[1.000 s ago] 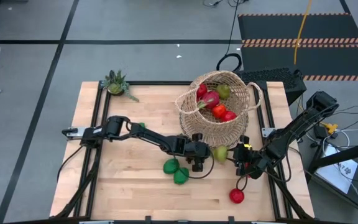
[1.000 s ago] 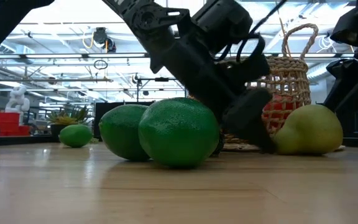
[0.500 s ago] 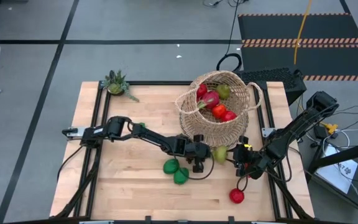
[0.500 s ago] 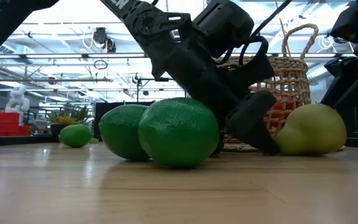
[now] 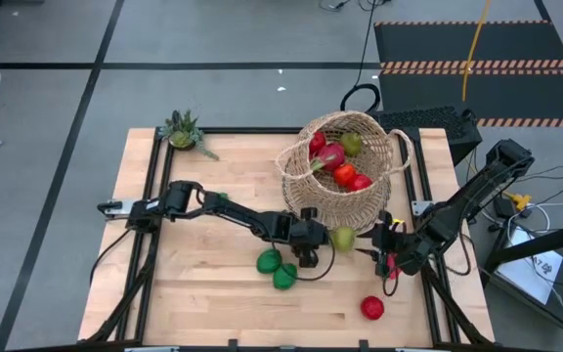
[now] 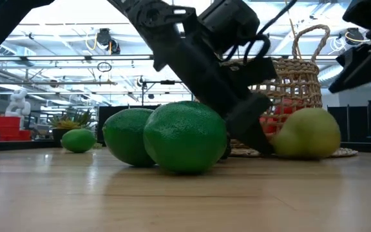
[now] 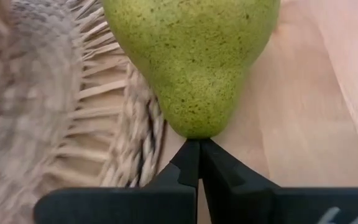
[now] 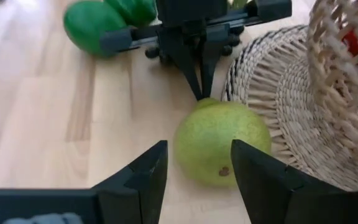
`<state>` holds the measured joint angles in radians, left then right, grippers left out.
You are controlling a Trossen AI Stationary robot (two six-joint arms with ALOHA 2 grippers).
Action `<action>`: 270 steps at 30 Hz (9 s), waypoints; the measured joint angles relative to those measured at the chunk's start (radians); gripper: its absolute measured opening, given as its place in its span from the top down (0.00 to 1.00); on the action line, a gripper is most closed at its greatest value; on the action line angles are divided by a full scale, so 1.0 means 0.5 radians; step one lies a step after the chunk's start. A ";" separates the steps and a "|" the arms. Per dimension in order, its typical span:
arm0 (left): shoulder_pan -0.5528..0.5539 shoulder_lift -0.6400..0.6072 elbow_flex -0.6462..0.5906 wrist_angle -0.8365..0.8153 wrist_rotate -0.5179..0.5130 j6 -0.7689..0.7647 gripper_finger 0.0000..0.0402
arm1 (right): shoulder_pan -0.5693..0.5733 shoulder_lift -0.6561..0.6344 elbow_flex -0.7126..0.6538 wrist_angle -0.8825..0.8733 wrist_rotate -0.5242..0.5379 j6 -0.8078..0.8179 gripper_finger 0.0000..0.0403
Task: Build produce basket
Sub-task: Put the green pear into the brown basket, then put the red bell pepper into the brown basket
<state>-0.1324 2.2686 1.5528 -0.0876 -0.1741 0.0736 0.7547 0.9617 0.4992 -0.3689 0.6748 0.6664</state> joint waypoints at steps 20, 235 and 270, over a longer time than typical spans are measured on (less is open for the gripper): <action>-0.286 -0.478 0.002 -0.490 -0.598 0.571 0.98 | 0.066 -0.051 0.002 0.047 0.001 0.116 0.58; 0.526 -0.120 1.339 -1.402 -0.205 -0.240 0.99 | 0.196 0.078 0.000 0.677 0.221 -0.355 0.58; 0.327 -0.432 1.341 -1.366 -0.277 -0.165 0.78 | 0.314 -0.272 0.000 0.422 0.016 -0.303 0.58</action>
<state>0.0311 2.0528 2.2234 -0.7705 -0.3127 -0.0090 0.9119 0.8256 0.4992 -0.1581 0.6827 0.5148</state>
